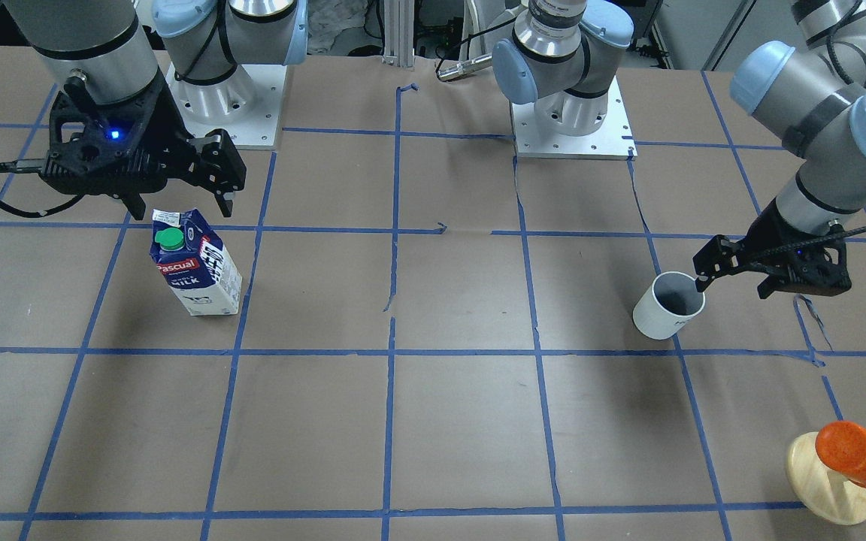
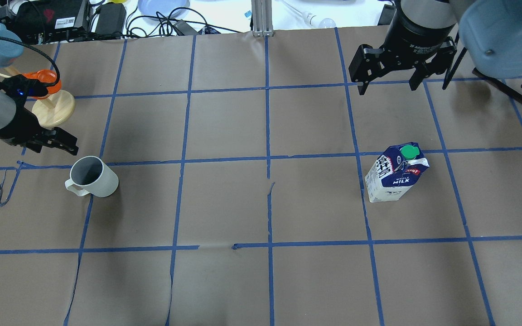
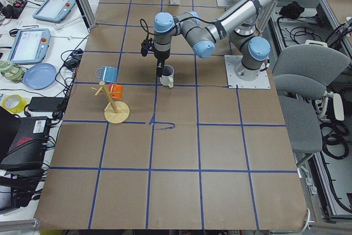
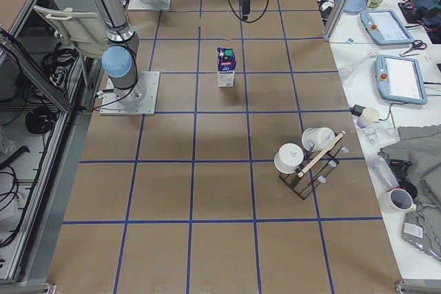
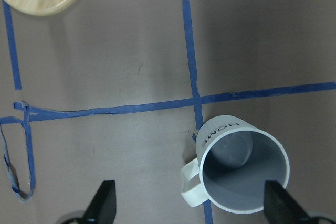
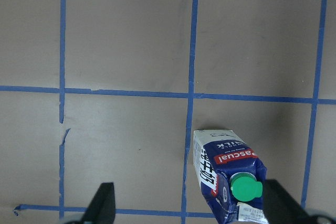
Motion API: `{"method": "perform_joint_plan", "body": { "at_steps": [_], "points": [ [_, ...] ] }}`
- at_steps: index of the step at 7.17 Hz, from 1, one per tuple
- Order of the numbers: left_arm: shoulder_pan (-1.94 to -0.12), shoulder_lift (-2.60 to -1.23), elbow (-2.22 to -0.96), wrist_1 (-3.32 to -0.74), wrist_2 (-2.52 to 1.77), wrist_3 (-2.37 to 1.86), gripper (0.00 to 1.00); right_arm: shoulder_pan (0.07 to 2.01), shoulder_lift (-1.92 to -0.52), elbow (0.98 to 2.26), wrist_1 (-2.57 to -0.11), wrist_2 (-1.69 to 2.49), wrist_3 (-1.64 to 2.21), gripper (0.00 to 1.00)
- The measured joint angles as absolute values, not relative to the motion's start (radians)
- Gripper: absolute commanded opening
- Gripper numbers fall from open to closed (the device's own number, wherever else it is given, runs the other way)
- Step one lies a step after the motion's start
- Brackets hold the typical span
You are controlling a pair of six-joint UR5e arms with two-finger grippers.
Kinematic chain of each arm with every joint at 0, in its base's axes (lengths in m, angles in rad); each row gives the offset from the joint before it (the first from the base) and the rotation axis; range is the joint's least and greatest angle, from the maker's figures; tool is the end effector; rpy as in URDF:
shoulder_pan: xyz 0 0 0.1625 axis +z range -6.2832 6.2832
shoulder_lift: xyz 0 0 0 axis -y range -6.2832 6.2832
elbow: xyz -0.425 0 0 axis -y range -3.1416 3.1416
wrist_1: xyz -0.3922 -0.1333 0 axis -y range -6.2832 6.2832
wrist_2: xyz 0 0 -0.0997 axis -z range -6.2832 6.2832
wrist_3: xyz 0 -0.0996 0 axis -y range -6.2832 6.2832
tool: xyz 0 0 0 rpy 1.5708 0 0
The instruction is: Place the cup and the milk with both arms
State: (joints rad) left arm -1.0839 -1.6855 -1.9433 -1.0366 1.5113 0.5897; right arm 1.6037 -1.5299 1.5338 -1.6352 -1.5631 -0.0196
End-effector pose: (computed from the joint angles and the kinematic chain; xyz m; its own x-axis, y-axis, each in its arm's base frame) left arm 0.1107 -0.5066 0.3065 -0.9942 0.1048 0.0232 0.1029 0.9921 -0.0721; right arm 0.1509 -0.5104 0.4922 -0.9986 -0.0529 -0.0065 -0.0524 0.9968 -0.0606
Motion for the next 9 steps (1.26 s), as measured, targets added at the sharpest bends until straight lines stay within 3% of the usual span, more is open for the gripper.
{"method": "perform_joint_plan", "body": {
  "at_steps": [1,2,3,4,5,7,9],
  "points": [
    [-1.082,-1.703,-1.96,-1.031,1.502,0.591,1.0,1.603,-1.53,1.535,-1.635,-1.563,-0.019,1.0],
    [-1.081,-1.716,-1.978,-1.026,1.514,0.591,0.86,1.603,-1.53,1.535,-1.635,-1.563,-0.02,1.0],
    [-1.079,-1.727,-1.99,-1.024,1.528,0.59,0.67,1.604,-1.53,1.535,-1.636,-1.563,-0.02,1.0],
    [-1.079,-1.739,-1.999,-1.016,1.542,0.59,0.32,1.604,-1.53,1.535,-1.636,-1.563,-0.021,1.0],
    [-1.079,-1.749,-2.001,-1.007,1.556,0.588,0.12,1.604,-1.53,1.537,-1.637,-1.563,-0.022,1.0],
    [-1.083,-1.76,-2.003,-1.002,1.565,0.53,0.05,1.605,-1.529,1.538,-1.638,-1.564,-0.023,1.0],
    [-1.121,-1.759,-2.001,-1.001,1.565,0.426,0.04,1.604,-1.53,1.537,-1.638,-1.563,-0.023,1.0]
  ]
}}
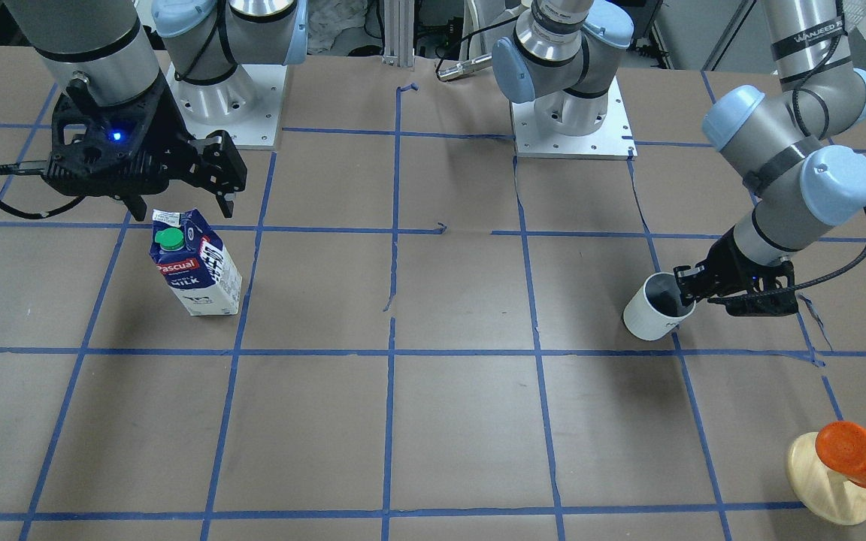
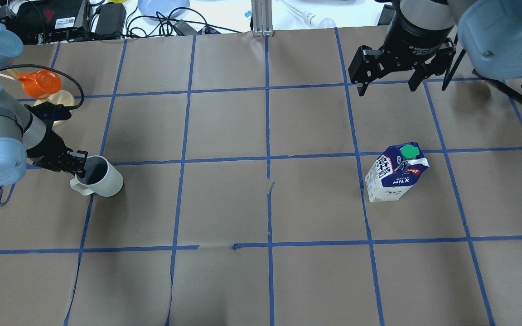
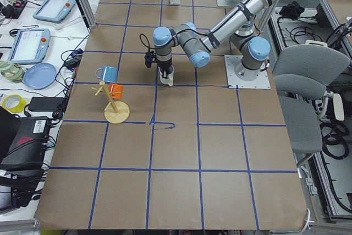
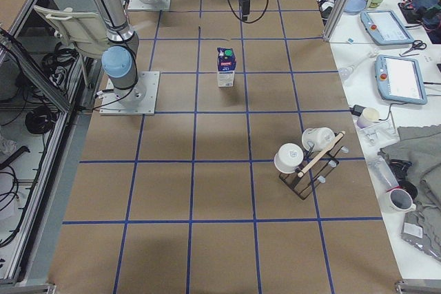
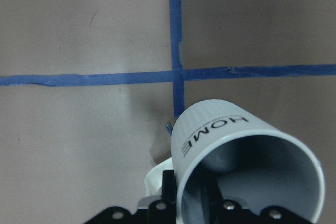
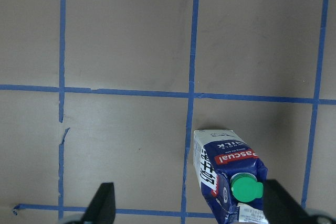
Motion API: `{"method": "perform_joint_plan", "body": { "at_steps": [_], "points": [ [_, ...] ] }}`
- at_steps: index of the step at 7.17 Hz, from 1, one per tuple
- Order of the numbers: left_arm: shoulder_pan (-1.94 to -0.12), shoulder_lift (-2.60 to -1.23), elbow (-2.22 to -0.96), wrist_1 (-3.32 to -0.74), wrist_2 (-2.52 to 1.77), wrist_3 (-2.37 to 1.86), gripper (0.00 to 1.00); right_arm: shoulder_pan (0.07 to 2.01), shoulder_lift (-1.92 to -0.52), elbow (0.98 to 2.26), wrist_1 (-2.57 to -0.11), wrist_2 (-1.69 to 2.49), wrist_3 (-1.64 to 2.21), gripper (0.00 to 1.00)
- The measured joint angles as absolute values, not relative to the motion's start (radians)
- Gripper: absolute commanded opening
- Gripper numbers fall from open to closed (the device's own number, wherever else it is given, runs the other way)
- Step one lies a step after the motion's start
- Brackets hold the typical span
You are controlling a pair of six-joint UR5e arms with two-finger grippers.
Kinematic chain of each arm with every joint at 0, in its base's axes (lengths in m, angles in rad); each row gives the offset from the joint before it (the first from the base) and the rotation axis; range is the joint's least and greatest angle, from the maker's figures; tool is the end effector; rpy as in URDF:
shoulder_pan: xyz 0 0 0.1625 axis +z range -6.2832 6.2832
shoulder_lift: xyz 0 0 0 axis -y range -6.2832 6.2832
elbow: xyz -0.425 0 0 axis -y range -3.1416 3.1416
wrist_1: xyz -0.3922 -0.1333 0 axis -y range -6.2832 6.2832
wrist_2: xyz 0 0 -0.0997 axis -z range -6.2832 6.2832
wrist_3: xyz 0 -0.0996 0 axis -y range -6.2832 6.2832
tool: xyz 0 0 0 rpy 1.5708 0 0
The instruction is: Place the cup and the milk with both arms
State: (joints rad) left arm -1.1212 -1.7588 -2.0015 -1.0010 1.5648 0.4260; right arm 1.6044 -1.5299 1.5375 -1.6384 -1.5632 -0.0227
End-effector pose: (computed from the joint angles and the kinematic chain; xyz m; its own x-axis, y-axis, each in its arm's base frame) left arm 0.0939 -0.5028 0.2482 -0.9994 -0.0243 0.0257 -0.0232 0.9988 0.0420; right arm 0.1513 -0.5103 0.4907 -0.9984 -0.0567 -0.0062 -0.0562 0.9966 -0.0601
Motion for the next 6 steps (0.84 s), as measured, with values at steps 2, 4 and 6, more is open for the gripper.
{"method": "perform_joint_plan", "body": {
  "at_steps": [2,4,6],
  "points": [
    [-1.214,-1.746,-1.97,-1.0,1.561,0.31,0.04,1.604,-1.53,1.537,-1.638,-1.563,-0.021,1.0],
    [-1.399,-1.755,-1.887,-1.009,1.573,0.092,0.04,1.603,-1.53,1.537,-1.638,-1.562,-0.02,1.0],
    [-1.568,-1.775,-1.788,-1.046,1.59,-0.103,0.04,1.603,-1.529,1.539,-1.637,-1.562,-0.023,1.0]
  ]
}}
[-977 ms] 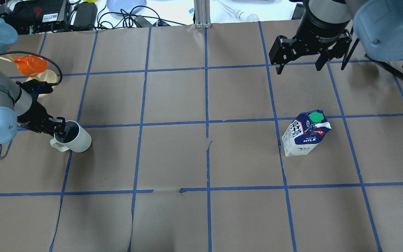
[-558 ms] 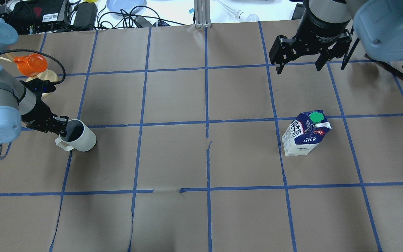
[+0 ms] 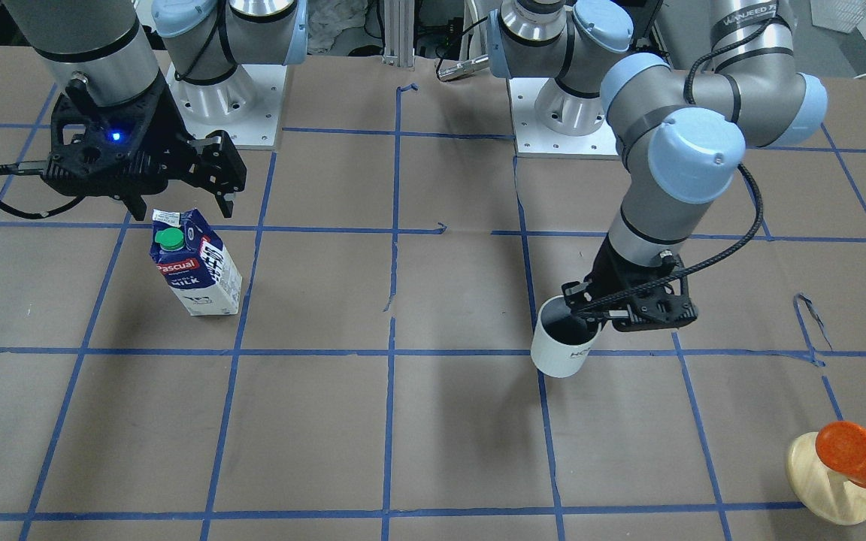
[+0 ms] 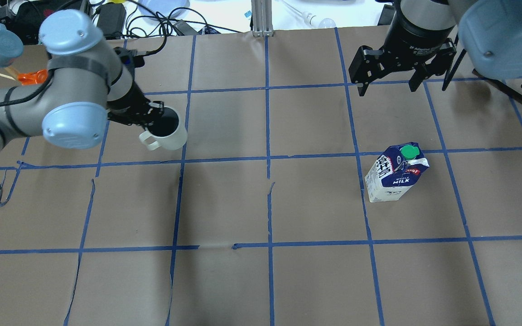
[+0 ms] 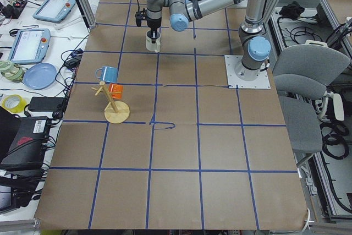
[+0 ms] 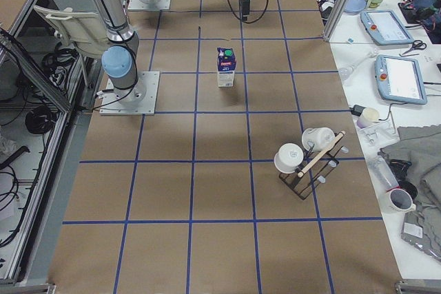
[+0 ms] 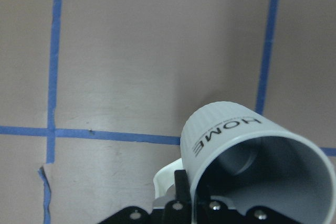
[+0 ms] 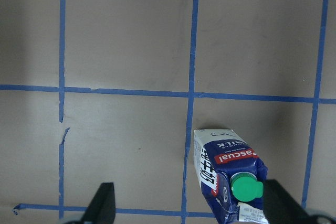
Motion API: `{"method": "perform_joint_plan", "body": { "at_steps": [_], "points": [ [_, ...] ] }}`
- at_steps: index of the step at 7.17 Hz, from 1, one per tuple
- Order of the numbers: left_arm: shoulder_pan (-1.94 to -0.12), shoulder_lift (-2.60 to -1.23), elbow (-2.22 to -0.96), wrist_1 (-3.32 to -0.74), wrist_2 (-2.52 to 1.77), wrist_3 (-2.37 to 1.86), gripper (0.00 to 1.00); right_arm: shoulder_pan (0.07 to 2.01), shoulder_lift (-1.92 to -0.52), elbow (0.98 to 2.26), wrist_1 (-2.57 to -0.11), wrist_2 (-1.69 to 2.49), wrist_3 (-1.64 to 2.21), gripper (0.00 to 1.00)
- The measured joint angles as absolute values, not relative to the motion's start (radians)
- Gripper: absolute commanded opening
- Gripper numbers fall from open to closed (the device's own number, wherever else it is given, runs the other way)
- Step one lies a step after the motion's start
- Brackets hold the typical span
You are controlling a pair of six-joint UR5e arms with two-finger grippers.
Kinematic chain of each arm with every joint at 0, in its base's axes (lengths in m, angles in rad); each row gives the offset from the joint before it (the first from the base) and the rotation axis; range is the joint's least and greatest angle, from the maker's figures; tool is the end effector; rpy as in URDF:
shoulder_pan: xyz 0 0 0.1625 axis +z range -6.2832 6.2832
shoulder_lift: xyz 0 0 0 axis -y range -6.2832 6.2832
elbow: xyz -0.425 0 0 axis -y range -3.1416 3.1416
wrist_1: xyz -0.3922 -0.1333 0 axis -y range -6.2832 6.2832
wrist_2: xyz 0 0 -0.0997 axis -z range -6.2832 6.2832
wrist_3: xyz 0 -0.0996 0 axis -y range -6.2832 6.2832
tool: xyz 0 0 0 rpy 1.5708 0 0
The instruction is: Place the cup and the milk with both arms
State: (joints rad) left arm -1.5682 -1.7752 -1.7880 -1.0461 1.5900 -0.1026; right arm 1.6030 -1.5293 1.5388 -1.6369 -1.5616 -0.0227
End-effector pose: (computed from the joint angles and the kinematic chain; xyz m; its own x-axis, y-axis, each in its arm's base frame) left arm -0.1299 -0.5539 0.3294 -0.9943 -0.1064 -0.0085 -0.1050 0.9890 -0.1043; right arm 0.1507 -0.5104 0.4896 -0.9984 -0.0554 -0.0079 -0.0548 0.9969 -0.0568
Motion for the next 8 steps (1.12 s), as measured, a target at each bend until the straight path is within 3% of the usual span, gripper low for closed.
{"method": "perform_joint_plan", "body": {
  "at_steps": [4,8],
  "points": [
    [-1.857,-1.774,-1.803,-1.083,1.549,-0.394,0.04,1.597,-1.526,1.556,-1.636,-1.564,-0.026,1.0],
    [-1.904,-1.797,-1.874,-1.07,1.517,-0.464,0.04,1.595,-1.533,1.567,-1.636,-1.558,-0.028,1.0]
  ]
}}
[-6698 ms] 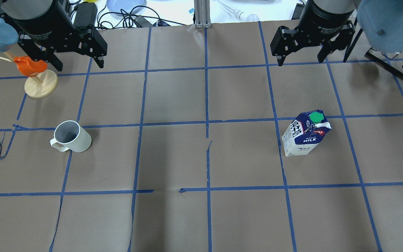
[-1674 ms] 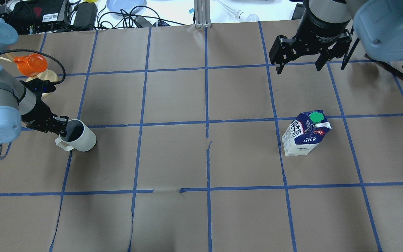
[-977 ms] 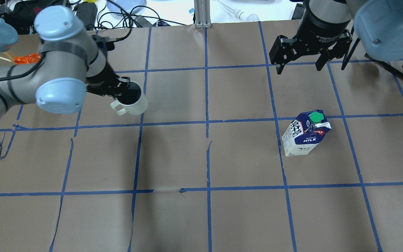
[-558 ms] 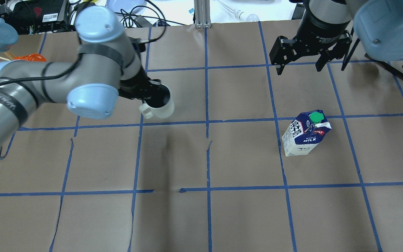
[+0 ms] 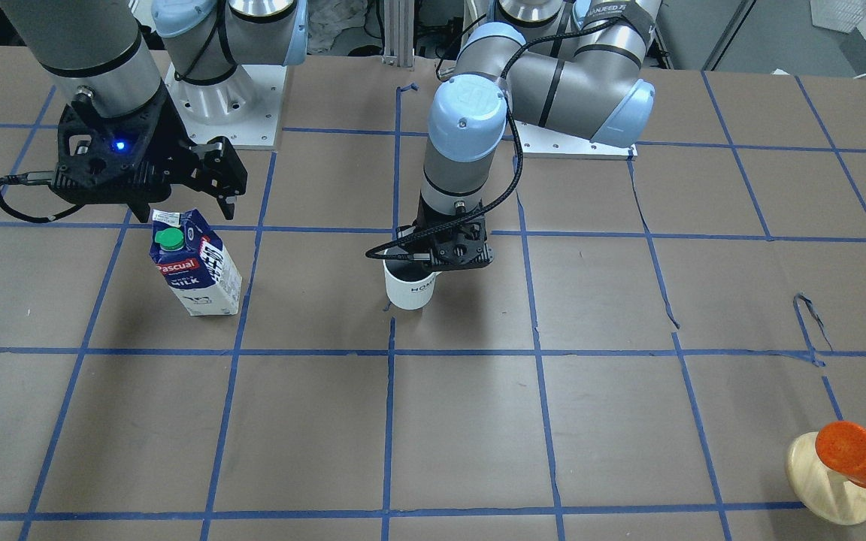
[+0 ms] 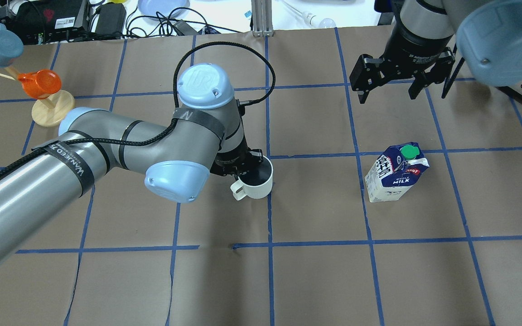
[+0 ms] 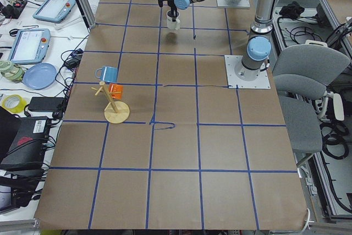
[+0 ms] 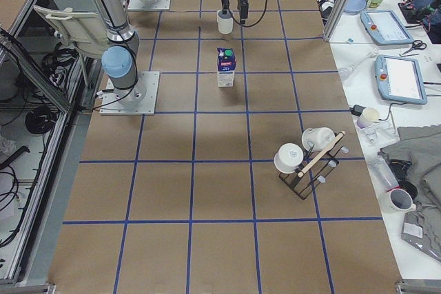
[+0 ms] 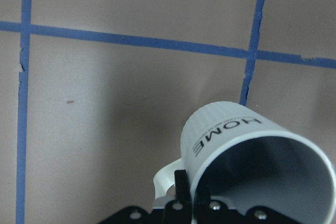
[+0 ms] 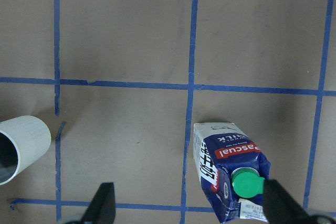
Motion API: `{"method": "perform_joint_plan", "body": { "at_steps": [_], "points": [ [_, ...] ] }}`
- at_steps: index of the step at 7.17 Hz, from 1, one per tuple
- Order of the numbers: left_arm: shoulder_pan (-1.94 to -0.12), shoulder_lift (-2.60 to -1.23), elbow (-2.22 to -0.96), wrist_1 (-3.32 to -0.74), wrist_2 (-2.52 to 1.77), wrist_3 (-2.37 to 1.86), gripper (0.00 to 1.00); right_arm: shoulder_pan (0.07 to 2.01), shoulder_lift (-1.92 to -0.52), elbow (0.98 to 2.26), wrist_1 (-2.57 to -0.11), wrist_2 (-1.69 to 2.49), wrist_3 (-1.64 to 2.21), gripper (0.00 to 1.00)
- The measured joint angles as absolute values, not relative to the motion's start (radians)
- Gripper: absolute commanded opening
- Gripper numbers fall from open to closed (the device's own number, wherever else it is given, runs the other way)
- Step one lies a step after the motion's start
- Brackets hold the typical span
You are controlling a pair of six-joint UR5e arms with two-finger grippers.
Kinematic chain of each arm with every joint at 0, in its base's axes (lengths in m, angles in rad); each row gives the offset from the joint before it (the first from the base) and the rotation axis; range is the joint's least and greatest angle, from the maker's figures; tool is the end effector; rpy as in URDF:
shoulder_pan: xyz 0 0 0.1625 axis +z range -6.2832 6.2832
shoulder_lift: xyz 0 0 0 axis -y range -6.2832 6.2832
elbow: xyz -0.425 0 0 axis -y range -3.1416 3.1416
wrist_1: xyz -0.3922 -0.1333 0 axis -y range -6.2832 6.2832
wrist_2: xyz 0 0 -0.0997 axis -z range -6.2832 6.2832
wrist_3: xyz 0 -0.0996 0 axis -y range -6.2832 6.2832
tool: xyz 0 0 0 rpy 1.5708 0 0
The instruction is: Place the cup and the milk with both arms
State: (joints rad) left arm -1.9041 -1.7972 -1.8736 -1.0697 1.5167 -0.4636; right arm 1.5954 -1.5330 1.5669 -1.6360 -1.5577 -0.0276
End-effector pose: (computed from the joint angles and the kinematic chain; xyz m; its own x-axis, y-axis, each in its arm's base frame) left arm -0.3047 -0.4562 0.2764 -0.9907 -0.1315 0.0358 -0.1296 0.9903 0.0493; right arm 0.1471 -0.5073 0.4775 -0.9985 -0.0526 -0.0122 -0.0522 0.9981 -0.0317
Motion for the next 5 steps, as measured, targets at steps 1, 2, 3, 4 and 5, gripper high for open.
{"method": "perform_joint_plan", "body": {
  "at_steps": [1,2,3,4,5],
  "points": [
    [-1.911,-1.811,-1.875,-1.065,1.511,-0.47,0.05,1.595,-1.533,1.568,-1.636,-1.559,-0.028,1.0],
    [-1.924,-1.82,-1.875,-1.057,1.51,-0.479,0.12,1.588,-1.531,1.571,-1.636,-1.562,-0.042,1.0],
    [-1.935,-1.828,-1.874,-1.045,1.51,-0.488,0.32,1.566,-1.528,1.58,-1.636,-1.564,-0.091,1.0],
    [-1.941,-1.835,-1.874,-1.031,1.511,-0.498,0.78,1.528,-1.528,1.606,-1.638,-1.565,-0.159,1.0],
    [-1.944,-1.838,-1.873,-1.021,1.513,-0.507,0.94,1.489,-1.53,1.657,-1.646,-1.564,-0.203,1.0]
  ]
}}
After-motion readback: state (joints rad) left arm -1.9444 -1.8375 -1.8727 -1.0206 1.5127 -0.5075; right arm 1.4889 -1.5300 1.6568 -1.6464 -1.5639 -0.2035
